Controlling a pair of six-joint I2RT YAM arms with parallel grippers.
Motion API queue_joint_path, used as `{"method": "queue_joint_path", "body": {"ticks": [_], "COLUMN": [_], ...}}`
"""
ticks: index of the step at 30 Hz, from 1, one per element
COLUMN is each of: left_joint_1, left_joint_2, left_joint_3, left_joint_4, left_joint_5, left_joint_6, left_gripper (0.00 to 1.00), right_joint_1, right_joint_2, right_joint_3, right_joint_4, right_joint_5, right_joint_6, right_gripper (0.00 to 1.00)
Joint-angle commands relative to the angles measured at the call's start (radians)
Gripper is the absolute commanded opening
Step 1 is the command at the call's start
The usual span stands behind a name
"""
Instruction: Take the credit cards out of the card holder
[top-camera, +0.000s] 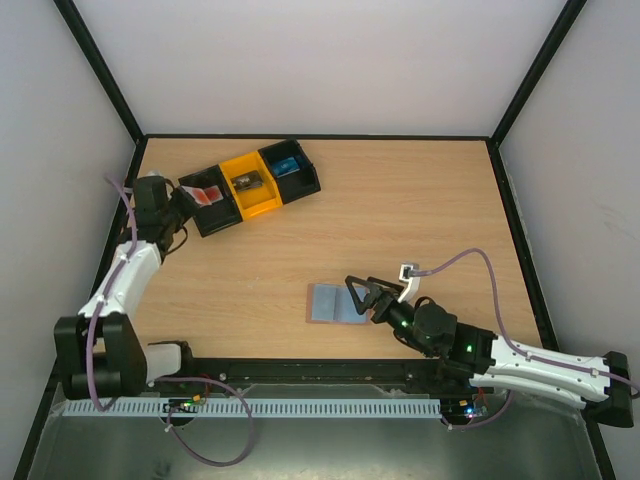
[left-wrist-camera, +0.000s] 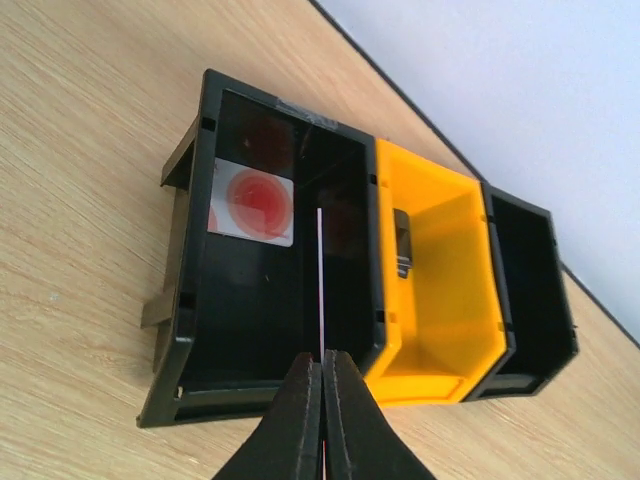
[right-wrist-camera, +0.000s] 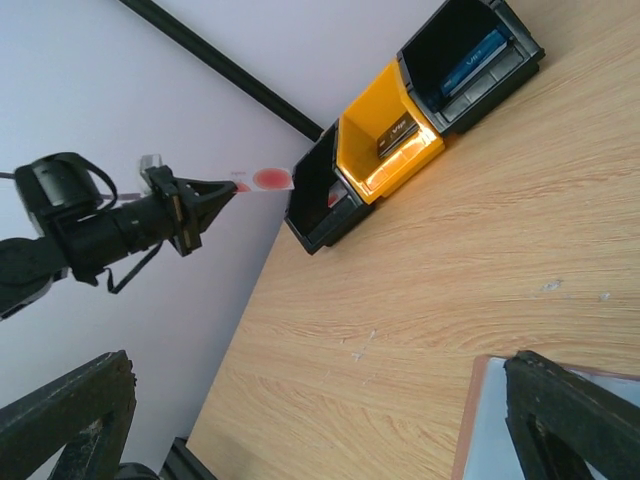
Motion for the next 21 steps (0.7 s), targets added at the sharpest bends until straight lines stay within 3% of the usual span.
{"method": "queue_joint_path", "body": {"ticks": [1,21], "left_joint_1": [0.011,0.048], "left_joint_2": [0.092,0.492], "left_joint_3": [0.059,0.336], "left_joint_4": [0.05,0.012], "left_joint_5": [-0.009,0.055], "left_joint_6": [0.029,0.057], "left_gripper": [0.03,0.03], "right_joint_1": [0.005,0.005], "right_joint_2": [-0.037,-0.161], "right_joint_3": [-0.011,-0.001], "right_joint_4": [-0.042,-0.102], "right_joint_5": [0.049,0.15], "right_joint_6": [-0.007,0.008], "right_gripper": [0.98,0.99]}}
